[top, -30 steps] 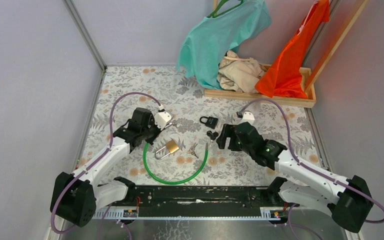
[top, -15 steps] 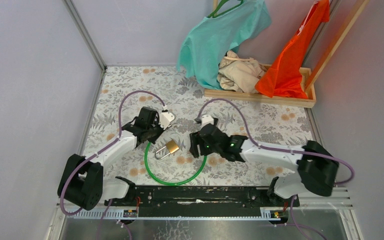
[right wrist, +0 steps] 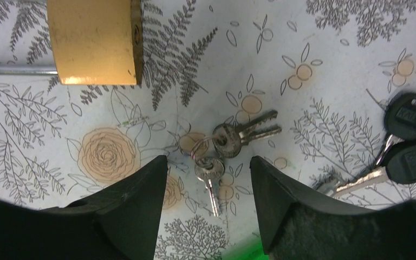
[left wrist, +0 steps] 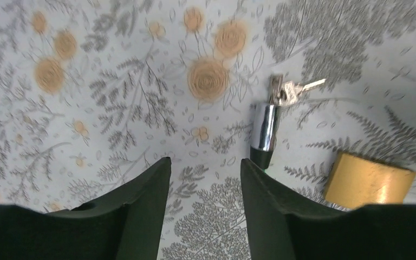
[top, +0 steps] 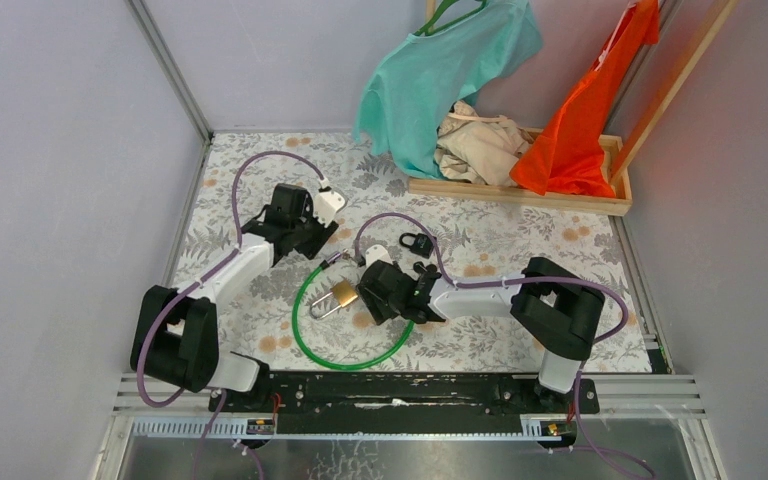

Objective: Unlock with the key

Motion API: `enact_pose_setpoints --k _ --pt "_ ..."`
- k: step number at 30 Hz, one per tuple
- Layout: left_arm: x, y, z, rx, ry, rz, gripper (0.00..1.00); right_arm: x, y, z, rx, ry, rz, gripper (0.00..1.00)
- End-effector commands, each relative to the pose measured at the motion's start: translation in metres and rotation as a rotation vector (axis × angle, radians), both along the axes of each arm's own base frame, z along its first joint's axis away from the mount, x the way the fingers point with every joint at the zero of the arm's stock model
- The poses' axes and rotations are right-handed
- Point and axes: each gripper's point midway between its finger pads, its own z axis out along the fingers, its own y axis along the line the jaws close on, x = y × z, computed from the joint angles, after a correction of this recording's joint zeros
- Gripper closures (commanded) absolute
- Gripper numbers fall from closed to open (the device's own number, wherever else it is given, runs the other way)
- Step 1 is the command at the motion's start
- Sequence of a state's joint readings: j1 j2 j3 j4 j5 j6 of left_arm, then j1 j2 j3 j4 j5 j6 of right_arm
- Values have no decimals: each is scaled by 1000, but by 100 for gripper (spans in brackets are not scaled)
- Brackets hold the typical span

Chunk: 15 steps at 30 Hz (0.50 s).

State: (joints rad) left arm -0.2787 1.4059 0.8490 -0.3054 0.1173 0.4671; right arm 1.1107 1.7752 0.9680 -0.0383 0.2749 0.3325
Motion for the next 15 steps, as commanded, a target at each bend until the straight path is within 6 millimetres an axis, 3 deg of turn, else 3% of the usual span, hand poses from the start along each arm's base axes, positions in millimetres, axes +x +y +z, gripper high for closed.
enact_pose_setpoints --k 1,5,15 --pt "5 -14 36 -77 -24 -86 39 18 6 4 -29 -84 -11 38" --pt "-1 -14 57 -131 -26 -114 29 19 1 -2 -53 -92 -17 47" --pt "-29 -12 105 -167 -41 -230 25 19 -5 2 -49 -99 -41 84"
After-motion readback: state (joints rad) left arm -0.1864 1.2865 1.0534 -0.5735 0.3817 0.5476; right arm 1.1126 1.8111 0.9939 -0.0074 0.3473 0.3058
